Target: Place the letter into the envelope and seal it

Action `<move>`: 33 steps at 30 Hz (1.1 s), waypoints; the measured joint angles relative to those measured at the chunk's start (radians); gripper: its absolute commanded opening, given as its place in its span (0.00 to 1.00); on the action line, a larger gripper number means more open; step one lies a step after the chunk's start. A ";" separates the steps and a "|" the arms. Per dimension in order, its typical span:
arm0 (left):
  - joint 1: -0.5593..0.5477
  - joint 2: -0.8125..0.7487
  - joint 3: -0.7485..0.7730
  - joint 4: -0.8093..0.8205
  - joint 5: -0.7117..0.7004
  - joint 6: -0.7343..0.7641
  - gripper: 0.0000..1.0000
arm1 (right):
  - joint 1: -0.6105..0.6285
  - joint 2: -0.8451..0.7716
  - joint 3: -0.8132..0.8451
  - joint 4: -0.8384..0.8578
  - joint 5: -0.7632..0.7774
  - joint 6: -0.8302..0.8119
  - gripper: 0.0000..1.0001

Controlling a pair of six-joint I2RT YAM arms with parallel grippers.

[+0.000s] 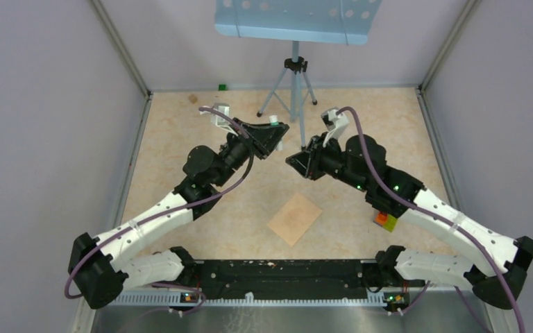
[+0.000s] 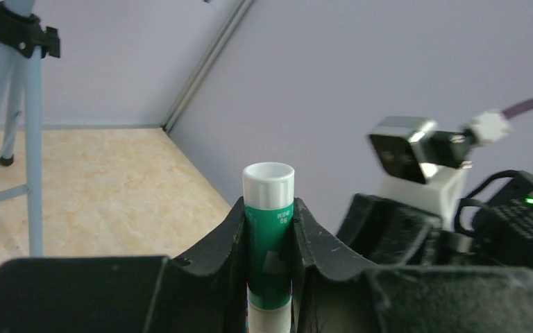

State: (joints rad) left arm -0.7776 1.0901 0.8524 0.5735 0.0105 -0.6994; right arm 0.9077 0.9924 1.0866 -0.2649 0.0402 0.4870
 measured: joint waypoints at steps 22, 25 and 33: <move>0.000 0.003 -0.075 0.214 0.108 -0.008 0.00 | 0.000 0.076 -0.033 0.196 -0.037 0.172 0.01; 0.000 0.003 -0.077 0.215 0.113 -0.007 0.00 | -0.006 0.065 -0.033 0.196 -0.033 0.177 0.01; 0.000 0.003 -0.124 0.224 0.127 0.027 0.00 | -0.086 0.049 -0.032 0.239 -0.096 0.290 0.00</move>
State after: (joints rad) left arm -0.7776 1.0931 0.7284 0.7979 0.1379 -0.6727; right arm 0.8219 1.0416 1.0546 -0.0261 -0.0559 0.7769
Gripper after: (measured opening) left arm 0.278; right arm 0.003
